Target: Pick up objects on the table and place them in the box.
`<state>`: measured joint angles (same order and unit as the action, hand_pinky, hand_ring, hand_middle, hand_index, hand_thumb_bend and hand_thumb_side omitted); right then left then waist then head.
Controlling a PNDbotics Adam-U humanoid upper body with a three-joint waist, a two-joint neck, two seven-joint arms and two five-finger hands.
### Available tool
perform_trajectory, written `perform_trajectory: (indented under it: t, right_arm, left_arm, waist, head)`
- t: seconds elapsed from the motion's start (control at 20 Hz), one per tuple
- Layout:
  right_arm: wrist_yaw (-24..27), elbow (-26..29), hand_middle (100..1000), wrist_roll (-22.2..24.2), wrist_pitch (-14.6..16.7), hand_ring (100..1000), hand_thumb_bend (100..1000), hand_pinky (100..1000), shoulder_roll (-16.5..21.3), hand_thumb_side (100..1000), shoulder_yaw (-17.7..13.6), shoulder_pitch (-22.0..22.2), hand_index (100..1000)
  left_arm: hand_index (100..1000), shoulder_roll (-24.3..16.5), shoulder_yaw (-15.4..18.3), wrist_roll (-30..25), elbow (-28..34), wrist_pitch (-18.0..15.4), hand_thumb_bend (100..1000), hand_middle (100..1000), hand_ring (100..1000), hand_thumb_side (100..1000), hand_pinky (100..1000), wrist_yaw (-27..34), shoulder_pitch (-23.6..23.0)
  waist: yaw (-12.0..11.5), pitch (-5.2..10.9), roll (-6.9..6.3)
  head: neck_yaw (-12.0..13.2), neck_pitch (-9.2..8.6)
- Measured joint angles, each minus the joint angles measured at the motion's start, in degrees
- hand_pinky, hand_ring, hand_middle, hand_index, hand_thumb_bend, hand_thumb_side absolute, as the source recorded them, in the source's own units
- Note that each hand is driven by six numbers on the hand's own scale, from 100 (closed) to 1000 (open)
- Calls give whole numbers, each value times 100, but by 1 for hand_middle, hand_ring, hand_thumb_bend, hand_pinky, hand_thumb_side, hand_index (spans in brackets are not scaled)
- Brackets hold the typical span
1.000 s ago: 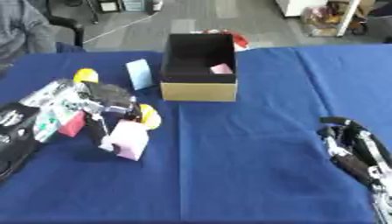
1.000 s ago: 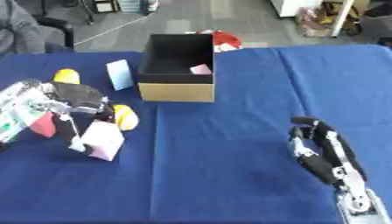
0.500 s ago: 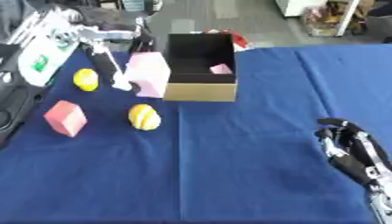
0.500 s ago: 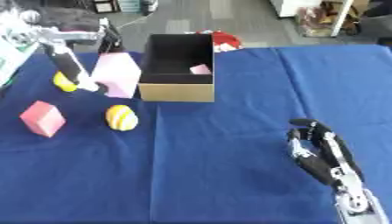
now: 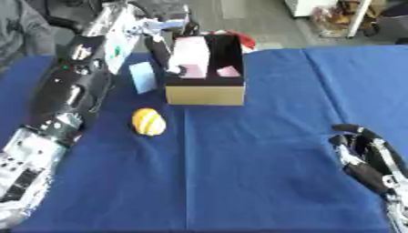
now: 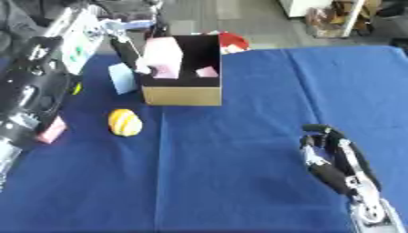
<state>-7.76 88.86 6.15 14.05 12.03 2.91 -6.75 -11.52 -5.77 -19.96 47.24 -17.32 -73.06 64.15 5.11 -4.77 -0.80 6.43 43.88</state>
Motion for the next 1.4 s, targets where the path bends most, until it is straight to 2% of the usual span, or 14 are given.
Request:
perform_trajectory:
  t: [0.2,0.25,0.3,0.35,0.5,0.6,0.75,0.9,1.1,1.2,1.4]
  right_arm:
    - [31,-26,740,6,-4,667,100,755,-17,303,14,-31,749]
    - [34,-30,740,10,-3,667,100,755,-18,304,23,-31,749]
    - [35,-31,740,17,-2,667,100,755,-18,304,30,-33,749]
    - [36,-31,740,23,-4,667,100,755,-18,304,30,-33,749]
    - [38,-32,740,29,-5,667,100,755,-19,304,30,-35,749]
    - [39,-33,740,30,-3,667,100,755,-19,305,30,-36,749]
    - [39,-35,740,36,3,667,100,755,-19,305,30,-43,750]
    - [39,-49,740,37,3,667,100,755,-19,306,30,-47,750]
    - [38,-63,741,36,4,667,100,755,-19,307,28,-46,750]
    - [36,-64,741,34,5,667,100,756,-19,306,25,-40,750]
    - [28,-66,740,21,5,667,100,756,-14,307,-11,-24,750]
  left_arm:
    - [724,195,412,926,-466,787,240,479,540,190,719,-657,48]
    - [789,214,473,1079,-561,945,271,554,599,204,755,-748,49]
    - [806,228,521,1183,-655,1069,283,575,614,208,763,-809,49]
    - [854,241,554,1245,-735,1156,307,643,663,215,785,-853,50]
    - [898,246,596,1220,-925,1225,375,744,739,240,831,-877,50]
    - [943,247,593,1047,-1003,1156,508,841,824,280,898,-907,50]
    - [977,244,572,713,-1026,981,525,898,875,273,936,-1117,55]
    - [981,159,587,418,-964,755,512,901,880,285,940,-1188,87]
    - [937,-184,630,136,-671,445,490,845,855,249,926,-922,119]
    - [925,-425,631,-58,-478,225,536,836,854,270,930,-658,135]
    - [914,-1071,589,-569,-233,-289,687,840,860,355,939,-281,111]
  waist:
    - [35,-38,6]
    - [38,-38,7]
    - [38,-40,7]
    - [37,-41,9]
    - [33,-43,17]
    - [25,-43,25]
    - [11,-43,25]
    - [-6,-43,25]
    - [-34,-43,25]
    - [-50,-43,25]
    - [-86,-43,23]
  head:
    - [50,0]
    - [52,0]
    - [53,0]
    - [53,0]
    - [51,0]
    - [51,0]
    - [50,0]
    - [47,0]
    - [41,0]
    - [32,0]
    - [-3,0]
